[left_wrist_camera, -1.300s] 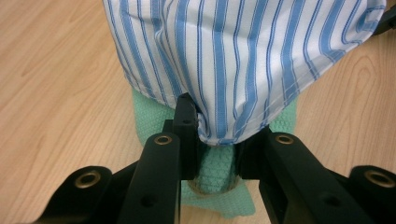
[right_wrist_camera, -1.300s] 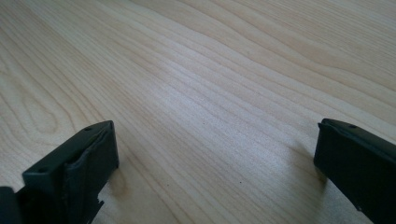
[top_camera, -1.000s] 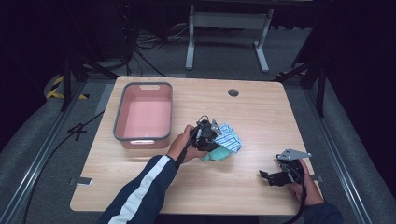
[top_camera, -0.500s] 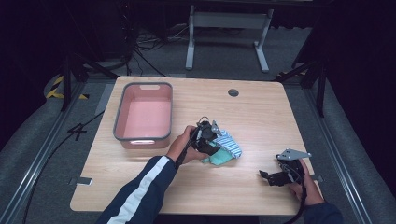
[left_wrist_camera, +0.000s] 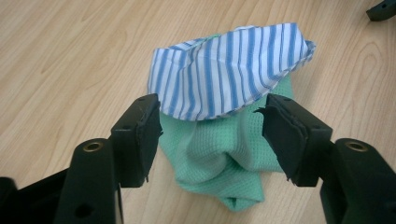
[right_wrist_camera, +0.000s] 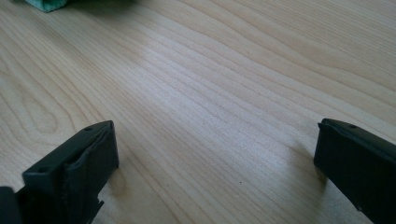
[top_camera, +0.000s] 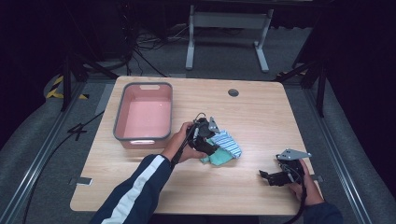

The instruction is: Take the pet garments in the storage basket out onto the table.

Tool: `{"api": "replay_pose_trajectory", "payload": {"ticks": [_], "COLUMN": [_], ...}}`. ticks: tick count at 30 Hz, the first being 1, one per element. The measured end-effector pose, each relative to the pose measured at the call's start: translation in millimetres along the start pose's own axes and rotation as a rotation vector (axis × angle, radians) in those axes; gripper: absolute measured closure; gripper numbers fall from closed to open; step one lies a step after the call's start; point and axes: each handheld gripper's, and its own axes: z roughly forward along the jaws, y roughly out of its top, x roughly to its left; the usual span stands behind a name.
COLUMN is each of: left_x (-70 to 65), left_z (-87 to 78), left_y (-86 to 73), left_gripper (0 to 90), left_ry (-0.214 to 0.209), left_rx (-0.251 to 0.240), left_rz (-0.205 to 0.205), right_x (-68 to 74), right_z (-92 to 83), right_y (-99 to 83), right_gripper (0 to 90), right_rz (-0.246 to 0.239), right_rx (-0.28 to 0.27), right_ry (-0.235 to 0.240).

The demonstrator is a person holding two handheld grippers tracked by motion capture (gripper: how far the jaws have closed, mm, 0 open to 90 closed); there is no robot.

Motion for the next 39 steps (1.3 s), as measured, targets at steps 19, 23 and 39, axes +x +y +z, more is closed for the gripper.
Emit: {"api": "replay_pose_trajectory", "payload": {"ticks": [19,23,39], "left_x": [-2.3,-2.9,-10.1], "left_z": [-36.7,-45.2,-68.1], "left_y": [-20.3,-26.9,-64.9], "left_gripper": [25.5,23.3,22.1], "left_ry": [0.049,0.051,0.089], "left_rx": [0.010,0.001,0.062], "left_rz": [0.053,0.059,0.103], "right_x": [0.0,0.0,0.2], "right_z": [0.0,0.0,-0.3], "right_y": [0.0,0.0,-0.2], "right_gripper": [0.0,0.0,0.0], "right_rz": [0.000,0.000,0.002], "right_rx": [0.000,0.000,0.001], "right_ry": [0.000,0.000,-0.001]}}
